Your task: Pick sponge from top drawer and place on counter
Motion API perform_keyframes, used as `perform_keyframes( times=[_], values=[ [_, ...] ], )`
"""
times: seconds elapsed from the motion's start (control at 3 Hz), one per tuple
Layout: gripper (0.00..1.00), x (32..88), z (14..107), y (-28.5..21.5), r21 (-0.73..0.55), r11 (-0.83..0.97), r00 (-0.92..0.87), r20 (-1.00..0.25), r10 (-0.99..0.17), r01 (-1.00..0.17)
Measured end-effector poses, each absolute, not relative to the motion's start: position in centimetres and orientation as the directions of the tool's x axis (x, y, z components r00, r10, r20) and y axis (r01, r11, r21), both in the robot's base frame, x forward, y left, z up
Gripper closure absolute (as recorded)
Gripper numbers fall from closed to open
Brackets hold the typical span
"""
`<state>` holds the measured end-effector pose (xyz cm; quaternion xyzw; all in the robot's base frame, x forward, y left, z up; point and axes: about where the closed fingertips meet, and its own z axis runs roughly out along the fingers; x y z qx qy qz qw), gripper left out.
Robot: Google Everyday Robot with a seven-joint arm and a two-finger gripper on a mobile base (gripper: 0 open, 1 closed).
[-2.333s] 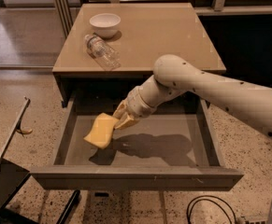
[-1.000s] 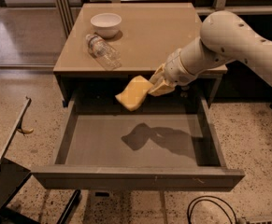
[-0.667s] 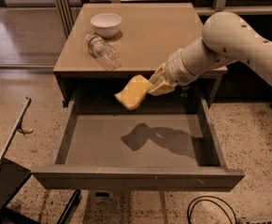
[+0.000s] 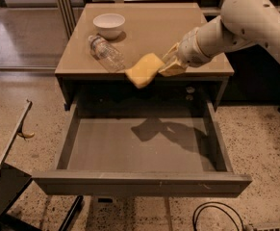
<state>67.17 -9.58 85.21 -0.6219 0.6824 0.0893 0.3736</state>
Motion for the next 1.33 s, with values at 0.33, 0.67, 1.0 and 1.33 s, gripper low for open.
perform_keyframes(
  times=[0.33,0.67,1.0,1.33],
  values=[
    [1.00,70.3,87.0,-11.6,-0.343,0.284,-0.004,-0.632,-0.775,-0.895],
    [1.00,72.8,87.5,-14.3,-0.310,0.373,-0.095,-0.644,-0.759,-0.875],
    [1.00,74.5,86.7,-16.7,-0.260,0.458,-0.190,-0.659,-0.727,-0.850],
    [0.75,75.3,85.9,-17.5,-0.212,0.520,-0.256,-0.681,-0.686,-0.828]
  ],
)
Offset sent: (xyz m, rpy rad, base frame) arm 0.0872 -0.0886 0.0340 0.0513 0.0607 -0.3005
